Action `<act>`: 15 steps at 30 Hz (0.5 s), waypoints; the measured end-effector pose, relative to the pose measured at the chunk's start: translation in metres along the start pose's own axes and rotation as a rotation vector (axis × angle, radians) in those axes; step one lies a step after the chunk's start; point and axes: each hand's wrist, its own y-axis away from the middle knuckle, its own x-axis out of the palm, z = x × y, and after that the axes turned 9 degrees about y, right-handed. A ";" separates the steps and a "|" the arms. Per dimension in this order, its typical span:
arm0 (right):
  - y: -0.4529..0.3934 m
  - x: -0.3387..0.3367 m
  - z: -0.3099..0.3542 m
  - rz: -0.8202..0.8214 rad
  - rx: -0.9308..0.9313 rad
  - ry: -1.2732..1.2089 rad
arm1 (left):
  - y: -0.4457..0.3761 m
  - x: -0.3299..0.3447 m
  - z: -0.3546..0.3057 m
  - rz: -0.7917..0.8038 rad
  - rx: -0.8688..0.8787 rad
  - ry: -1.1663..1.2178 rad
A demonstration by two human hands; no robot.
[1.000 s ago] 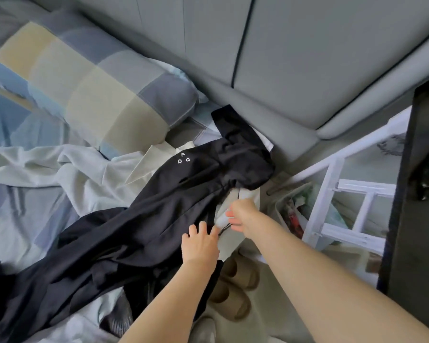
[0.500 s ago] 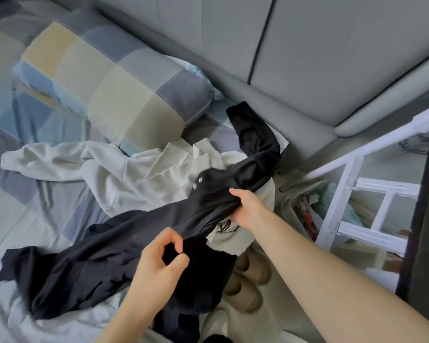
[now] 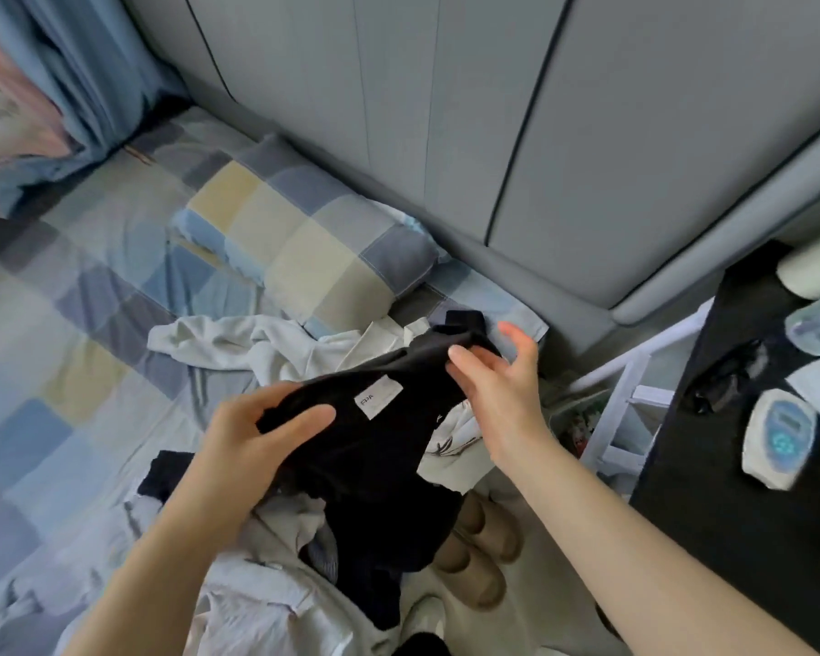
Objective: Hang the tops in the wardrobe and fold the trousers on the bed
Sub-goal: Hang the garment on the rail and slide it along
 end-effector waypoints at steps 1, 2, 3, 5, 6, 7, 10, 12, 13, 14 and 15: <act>0.014 -0.001 0.009 0.094 -0.092 0.105 | 0.006 -0.002 -0.018 -0.002 0.026 0.074; 0.030 0.000 0.018 0.223 -0.194 0.253 | 0.013 -0.004 -0.038 0.003 0.055 0.115; 0.047 0.002 0.024 0.354 -0.273 0.442 | 0.020 -0.005 -0.057 0.017 0.077 0.132; 0.075 0.007 0.033 0.539 -0.504 0.859 | 0.034 -0.005 -0.096 0.090 0.135 0.100; 0.081 0.008 0.035 0.550 -0.646 1.047 | 0.038 -0.005 -0.110 0.133 0.150 0.078; 0.089 0.008 0.044 0.526 -0.745 1.162 | 0.047 -0.005 -0.129 0.172 0.164 0.064; 0.113 0.003 0.081 0.455 -0.751 1.159 | 0.076 -0.005 -0.171 0.267 0.196 0.028; 0.133 0.000 0.103 0.314 -0.876 1.181 | 0.102 -0.003 -0.193 0.296 0.245 -0.034; 0.143 -0.003 0.112 0.261 -0.916 1.178 | 0.116 0.000 -0.201 0.306 0.272 -0.059; 0.156 -0.004 0.120 0.215 -0.935 1.181 | 0.132 0.003 -0.210 0.323 0.298 -0.071; 0.168 -0.006 0.126 0.198 -0.929 1.186 | 0.150 0.007 -0.218 0.334 0.329 -0.070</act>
